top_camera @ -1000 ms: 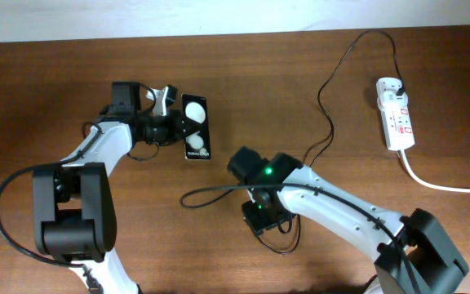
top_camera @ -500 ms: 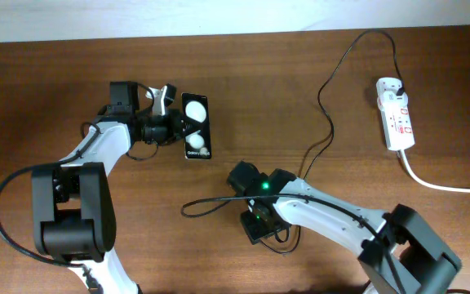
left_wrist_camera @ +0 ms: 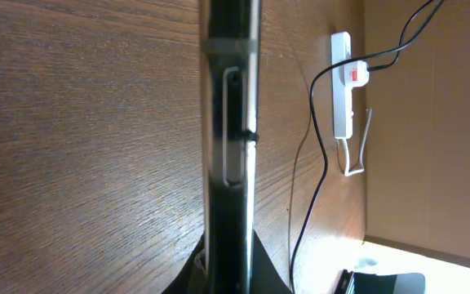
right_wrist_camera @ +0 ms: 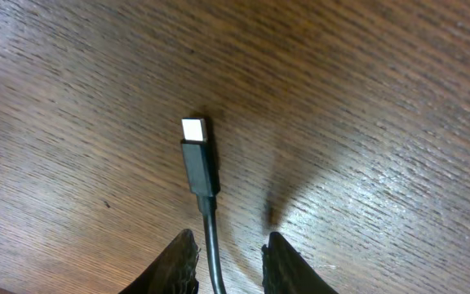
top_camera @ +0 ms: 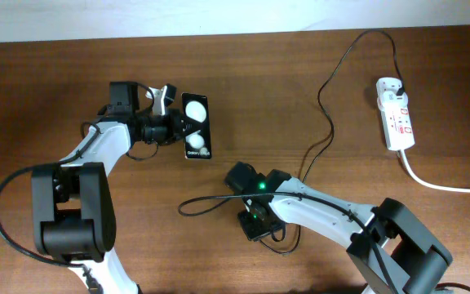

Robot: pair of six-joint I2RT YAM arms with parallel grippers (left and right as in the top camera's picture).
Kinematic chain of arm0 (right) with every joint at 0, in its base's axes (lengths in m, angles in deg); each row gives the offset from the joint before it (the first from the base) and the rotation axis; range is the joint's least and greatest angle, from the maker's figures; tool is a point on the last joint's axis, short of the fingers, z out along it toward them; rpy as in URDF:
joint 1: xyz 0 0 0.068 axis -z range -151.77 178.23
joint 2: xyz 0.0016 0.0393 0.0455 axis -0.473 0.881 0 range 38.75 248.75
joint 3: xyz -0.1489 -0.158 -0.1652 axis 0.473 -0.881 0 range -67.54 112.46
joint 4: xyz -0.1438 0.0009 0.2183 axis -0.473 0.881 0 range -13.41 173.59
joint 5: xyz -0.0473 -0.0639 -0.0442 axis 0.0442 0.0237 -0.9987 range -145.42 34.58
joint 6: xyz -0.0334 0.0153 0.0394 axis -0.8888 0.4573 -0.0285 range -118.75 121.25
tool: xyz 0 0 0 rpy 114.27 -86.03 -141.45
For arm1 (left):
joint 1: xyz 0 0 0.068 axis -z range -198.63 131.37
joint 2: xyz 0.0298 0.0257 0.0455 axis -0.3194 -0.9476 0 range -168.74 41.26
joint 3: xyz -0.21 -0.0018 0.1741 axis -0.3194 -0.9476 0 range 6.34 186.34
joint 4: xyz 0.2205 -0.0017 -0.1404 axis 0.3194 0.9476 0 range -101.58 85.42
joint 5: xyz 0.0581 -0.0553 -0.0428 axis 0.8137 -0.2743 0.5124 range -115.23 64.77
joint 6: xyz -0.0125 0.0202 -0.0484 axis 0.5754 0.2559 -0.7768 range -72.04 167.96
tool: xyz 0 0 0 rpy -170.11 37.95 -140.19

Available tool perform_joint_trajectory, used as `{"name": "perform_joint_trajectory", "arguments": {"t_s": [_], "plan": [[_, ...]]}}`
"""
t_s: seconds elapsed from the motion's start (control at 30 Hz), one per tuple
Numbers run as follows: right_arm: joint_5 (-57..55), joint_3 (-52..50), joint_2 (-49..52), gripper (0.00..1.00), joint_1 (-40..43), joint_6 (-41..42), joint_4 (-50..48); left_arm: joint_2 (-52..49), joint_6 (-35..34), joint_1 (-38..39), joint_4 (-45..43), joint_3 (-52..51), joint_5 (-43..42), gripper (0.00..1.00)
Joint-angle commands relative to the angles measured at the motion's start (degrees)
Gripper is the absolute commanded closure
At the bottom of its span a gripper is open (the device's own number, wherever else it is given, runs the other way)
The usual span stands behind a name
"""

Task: Plug charger to phone and switch on socket
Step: 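Lower the right gripper and close it on the cable plug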

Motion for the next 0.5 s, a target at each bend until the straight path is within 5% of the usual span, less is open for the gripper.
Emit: {"name": "perform_joint_trajectory", "arguments": {"t_s": [0.0,0.17,0.27,0.47], "plan": [[0.5,-0.4,0.9,0.70,-0.3,0.3,0.1,0.2,0.9,-0.2,-0.3,-0.1,-2.4,1.00],[0.6,-0.4,1.7,0.71,-0.3,0.3,-0.3,0.2,0.9,-0.2,-0.4,-0.1,-2.4,1.00],[0.6,-0.4,1.7,0.83,-0.3,0.3,-0.3,0.2,0.9,-0.2,-0.4,-0.1,-2.4,1.00],[1.0,0.0,1.7,0.88,5.1,3.5,-0.4,0.2,0.9,-0.2,-0.4,-0.1,-2.4,1.00]]}}
